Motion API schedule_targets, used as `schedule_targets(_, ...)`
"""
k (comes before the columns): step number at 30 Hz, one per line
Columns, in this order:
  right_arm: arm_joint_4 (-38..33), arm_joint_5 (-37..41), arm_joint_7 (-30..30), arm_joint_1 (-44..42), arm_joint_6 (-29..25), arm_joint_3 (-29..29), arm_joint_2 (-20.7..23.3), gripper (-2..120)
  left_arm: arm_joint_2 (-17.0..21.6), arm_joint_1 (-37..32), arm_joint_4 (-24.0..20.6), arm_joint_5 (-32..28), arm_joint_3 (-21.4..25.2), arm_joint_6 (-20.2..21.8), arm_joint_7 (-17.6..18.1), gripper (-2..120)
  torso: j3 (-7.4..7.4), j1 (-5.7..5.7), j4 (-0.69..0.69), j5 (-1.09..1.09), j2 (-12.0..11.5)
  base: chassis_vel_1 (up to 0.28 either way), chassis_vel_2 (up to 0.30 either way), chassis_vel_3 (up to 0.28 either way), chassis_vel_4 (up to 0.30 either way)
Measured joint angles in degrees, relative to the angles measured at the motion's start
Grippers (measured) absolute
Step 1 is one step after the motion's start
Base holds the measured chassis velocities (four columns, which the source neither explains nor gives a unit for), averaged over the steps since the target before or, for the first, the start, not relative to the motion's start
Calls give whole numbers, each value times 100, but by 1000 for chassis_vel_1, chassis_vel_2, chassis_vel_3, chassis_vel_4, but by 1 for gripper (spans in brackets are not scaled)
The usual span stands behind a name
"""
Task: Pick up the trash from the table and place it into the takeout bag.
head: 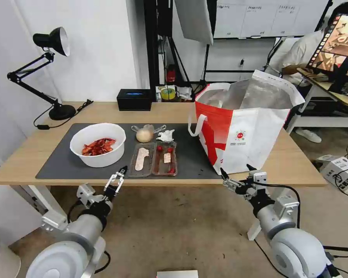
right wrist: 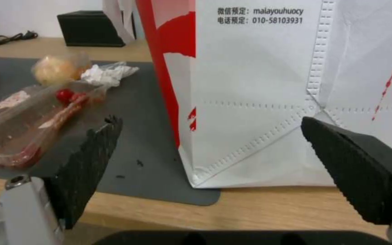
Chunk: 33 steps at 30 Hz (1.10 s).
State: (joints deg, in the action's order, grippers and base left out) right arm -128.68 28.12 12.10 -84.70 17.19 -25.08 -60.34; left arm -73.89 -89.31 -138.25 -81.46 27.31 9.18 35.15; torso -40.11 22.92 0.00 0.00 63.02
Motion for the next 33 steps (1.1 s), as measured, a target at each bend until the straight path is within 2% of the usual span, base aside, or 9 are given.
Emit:
schedule_targets(5, 91, -41, 2, 122, 5, 154, -45, 100, -174, 107, 127, 20, -74, -30, -126, 100, 0, 0, 0, 0, 0, 0, 0, 0, 0)
schedule_targets(14, 250, -46, 9, 410, 17, 506, 32, 100, -234, 299, 300, 53, -55, -76, -190, 100, 0, 0, 2, 0, 0, 0, 0, 0, 0)
schedule_targets(33, 300, -72, 18, 473, 32, 609, -7, 100, -238, 626, 630, 105, -425, -130, -263, 100, 0, 0, 0, 0, 0, 0, 0, 0, 0)
